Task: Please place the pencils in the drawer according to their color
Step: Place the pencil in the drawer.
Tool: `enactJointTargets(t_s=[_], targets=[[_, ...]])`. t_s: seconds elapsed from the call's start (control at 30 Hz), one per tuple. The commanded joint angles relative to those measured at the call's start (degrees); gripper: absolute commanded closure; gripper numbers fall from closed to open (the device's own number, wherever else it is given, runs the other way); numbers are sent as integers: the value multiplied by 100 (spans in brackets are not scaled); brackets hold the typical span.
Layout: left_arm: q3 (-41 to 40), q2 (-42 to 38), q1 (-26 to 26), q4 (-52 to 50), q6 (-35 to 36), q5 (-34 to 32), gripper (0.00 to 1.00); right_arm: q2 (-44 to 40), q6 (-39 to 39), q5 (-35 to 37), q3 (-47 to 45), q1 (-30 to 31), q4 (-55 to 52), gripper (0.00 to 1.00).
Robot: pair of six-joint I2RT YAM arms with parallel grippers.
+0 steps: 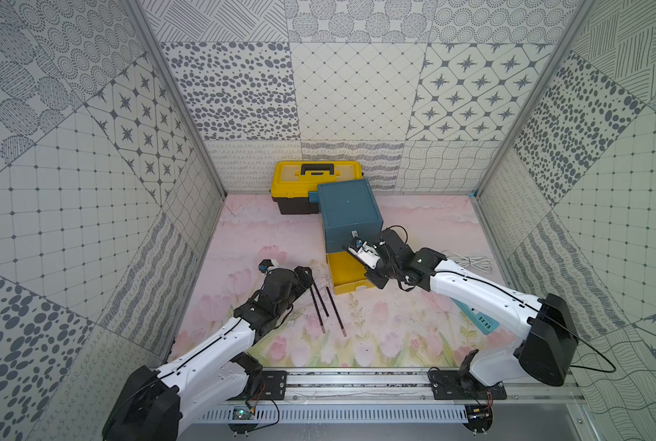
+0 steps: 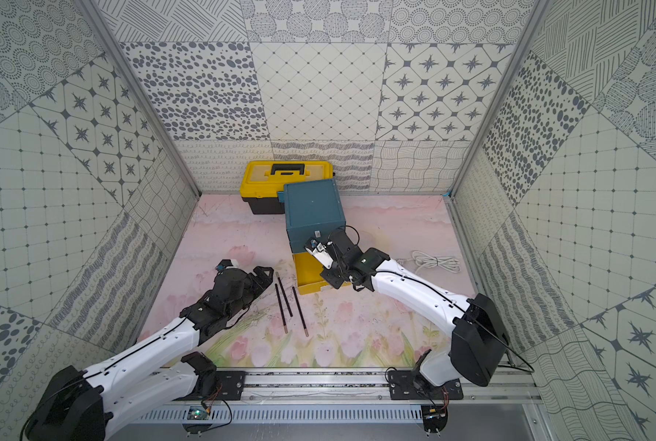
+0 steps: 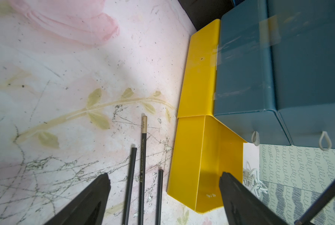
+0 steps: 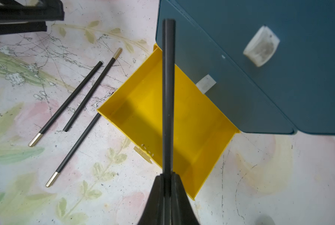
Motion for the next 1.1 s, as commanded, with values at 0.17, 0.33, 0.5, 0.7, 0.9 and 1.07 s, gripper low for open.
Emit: enactJointTargets(t_s=[0.17, 0.33, 0.5, 0.7, 0.9, 1.07], targets=[[-45, -79, 40, -215, 60, -273, 6, 541, -1231, 273, 344, 81, 227, 100], [-30, -31, 41, -181, 61, -238, 6, 900, -1537, 620, 493, 89, 225, 100], [-44, -25, 40, -176, 51, -212, 6, 1295, -1646, 739, 644, 60, 201, 100], [-46, -44, 40, -198, 60, -221, 6, 1555, -1640, 741, 744, -11, 166, 100], [-61, -14, 40, -185, 43, -222, 6, 1760, -1598, 818, 778, -25, 122, 91], [-52, -3, 43, -204, 59, -226, 4, 1815, -1376, 822, 854, -26, 57, 71]])
